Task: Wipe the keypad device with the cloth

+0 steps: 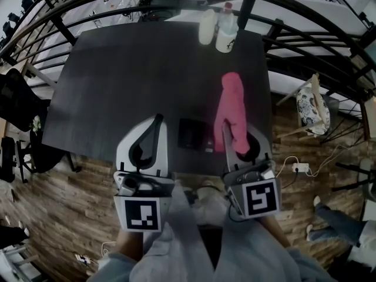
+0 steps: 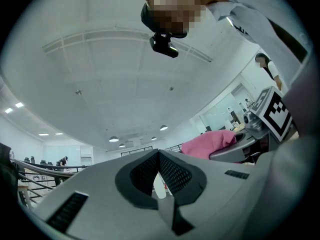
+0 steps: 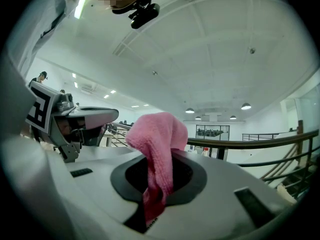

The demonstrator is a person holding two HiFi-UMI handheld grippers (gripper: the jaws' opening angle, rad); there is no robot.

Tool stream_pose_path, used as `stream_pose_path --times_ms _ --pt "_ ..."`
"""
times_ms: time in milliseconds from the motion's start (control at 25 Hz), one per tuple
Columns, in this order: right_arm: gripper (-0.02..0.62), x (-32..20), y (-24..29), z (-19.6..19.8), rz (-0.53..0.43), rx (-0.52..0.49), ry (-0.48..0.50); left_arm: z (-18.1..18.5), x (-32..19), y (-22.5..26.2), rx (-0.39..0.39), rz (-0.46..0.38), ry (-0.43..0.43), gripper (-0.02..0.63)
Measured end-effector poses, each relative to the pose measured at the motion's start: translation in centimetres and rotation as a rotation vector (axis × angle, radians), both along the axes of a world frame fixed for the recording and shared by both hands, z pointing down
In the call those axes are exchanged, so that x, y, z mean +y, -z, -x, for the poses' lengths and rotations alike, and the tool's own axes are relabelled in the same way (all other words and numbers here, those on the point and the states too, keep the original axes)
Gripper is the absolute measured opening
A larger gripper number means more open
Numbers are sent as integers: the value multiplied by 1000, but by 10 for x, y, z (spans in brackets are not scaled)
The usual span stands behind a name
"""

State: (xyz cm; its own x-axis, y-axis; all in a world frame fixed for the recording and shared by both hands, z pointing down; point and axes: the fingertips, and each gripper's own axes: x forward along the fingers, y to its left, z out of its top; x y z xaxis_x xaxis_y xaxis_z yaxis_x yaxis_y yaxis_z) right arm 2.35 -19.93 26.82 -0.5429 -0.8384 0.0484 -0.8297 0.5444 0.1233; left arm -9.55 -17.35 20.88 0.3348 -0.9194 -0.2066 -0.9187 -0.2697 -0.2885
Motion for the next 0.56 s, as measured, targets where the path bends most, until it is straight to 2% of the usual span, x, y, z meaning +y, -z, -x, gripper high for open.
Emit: stream_pose_path --times_ms 560 --pt "40 -1 -2 4 10 6 28 0 0 2 -8 -2 11 3"
